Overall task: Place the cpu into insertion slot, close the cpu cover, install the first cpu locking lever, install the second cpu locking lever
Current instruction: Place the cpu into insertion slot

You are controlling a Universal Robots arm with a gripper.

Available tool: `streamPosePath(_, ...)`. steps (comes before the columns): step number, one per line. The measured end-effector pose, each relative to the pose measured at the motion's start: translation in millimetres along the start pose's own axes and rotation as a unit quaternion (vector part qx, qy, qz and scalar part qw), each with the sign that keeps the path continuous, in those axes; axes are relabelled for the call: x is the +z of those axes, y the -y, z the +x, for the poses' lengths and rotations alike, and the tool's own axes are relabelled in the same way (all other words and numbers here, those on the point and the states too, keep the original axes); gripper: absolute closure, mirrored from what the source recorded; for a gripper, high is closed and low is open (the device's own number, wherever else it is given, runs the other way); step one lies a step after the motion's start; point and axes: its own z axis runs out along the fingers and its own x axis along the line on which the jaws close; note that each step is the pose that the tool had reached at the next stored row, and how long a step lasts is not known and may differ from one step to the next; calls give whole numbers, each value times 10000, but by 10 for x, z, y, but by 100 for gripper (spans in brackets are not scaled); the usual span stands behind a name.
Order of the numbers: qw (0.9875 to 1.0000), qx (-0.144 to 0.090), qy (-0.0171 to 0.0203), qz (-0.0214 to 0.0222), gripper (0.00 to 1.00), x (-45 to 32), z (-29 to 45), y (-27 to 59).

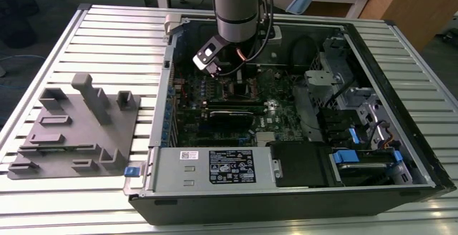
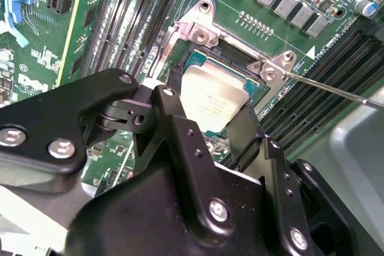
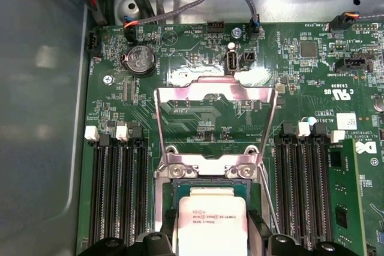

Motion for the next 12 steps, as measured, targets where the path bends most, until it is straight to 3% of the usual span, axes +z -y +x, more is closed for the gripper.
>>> streamPosePath(12,10000,3,-8,-5,45,6,3,-1)
